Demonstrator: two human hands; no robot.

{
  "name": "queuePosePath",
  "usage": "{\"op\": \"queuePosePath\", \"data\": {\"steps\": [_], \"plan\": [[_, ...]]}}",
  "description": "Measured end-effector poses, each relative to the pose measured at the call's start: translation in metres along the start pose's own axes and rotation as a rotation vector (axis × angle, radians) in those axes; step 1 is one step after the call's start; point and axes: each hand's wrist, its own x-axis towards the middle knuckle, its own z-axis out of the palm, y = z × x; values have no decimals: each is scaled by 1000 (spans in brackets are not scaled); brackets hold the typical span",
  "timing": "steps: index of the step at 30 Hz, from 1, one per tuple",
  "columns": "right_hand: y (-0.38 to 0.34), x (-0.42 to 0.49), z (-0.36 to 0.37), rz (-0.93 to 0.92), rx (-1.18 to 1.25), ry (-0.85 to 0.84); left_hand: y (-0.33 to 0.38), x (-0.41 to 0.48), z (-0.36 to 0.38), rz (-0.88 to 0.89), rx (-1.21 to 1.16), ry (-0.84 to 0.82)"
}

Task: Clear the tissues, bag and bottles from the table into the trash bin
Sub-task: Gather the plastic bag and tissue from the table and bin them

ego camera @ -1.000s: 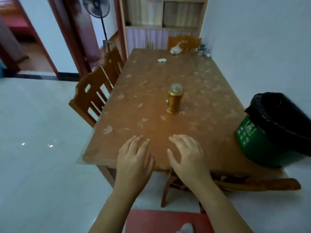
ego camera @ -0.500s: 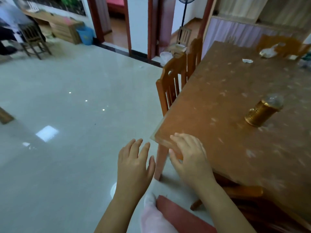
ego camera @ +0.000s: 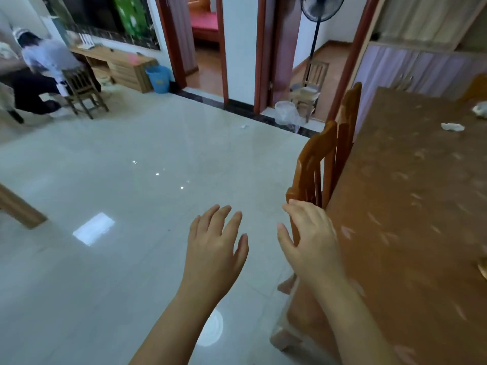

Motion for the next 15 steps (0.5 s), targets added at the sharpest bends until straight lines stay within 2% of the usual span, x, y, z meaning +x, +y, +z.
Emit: {"op": "queuePosePath", "data": {"steps": [9,15], "plan": [[-5,107,67,13,-101,40,-77,104,57,34,-92,-16],[-25,200,121,104,-217,73,-151,194,91,144,-169,-30]]}}
